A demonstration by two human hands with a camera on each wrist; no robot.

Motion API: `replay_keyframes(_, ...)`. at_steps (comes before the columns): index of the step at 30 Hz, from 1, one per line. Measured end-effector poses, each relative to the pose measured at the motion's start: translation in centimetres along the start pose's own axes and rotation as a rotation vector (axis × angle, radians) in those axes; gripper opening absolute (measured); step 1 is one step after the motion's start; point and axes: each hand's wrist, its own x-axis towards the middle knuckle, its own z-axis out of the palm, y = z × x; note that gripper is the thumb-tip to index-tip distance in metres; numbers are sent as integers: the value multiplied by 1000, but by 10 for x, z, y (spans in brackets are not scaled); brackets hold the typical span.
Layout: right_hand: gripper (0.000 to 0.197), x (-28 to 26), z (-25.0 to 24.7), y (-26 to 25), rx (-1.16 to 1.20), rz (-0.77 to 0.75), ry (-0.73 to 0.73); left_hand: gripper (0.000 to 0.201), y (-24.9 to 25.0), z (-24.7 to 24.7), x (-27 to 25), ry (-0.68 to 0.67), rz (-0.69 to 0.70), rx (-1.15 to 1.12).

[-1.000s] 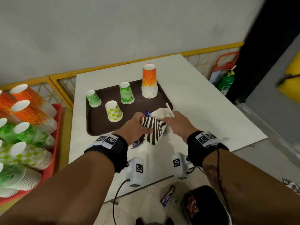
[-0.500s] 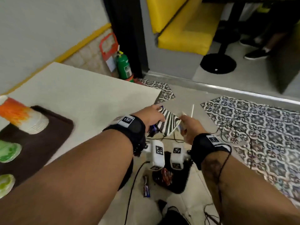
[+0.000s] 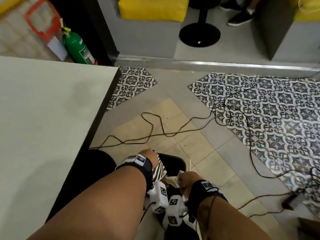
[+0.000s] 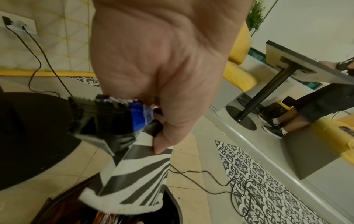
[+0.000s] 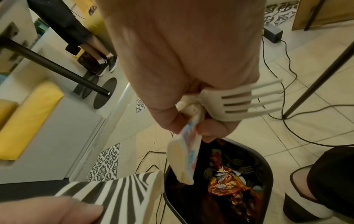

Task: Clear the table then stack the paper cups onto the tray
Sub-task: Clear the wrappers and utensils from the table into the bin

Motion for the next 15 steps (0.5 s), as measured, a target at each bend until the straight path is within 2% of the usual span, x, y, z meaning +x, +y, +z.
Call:
replay_keyframes(4, 40, 38, 12, -5, -114, -15, -109, 47, 4, 15, 38, -40, -2, 94)
replay_keyframes(6, 39, 59, 16, -2, -37, 30, -147, 50, 3, 24, 58, -65, 0, 139)
replay_keyframes(7, 40, 67, 17, 0, 4, 69, -104, 53, 2, 28, 66, -79, 0, 148)
replay_keyframes(9, 42, 94, 26, 14, 198, 156, -179, 67, -1, 39, 82, -108, -9, 139)
replay_keyframes(11, 48, 114, 36, 25, 358, 146, -279, 83, -2, 45, 91, -138, -5, 106)
replay_keyframes(13, 54, 133, 43, 37, 475, 160, -309, 84, -5, 46, 96, -153, 9, 91)
replay_keyframes(15, 49, 141, 47, 44, 509, 123, -347, 82, -7, 44, 94, -156, -3, 38)
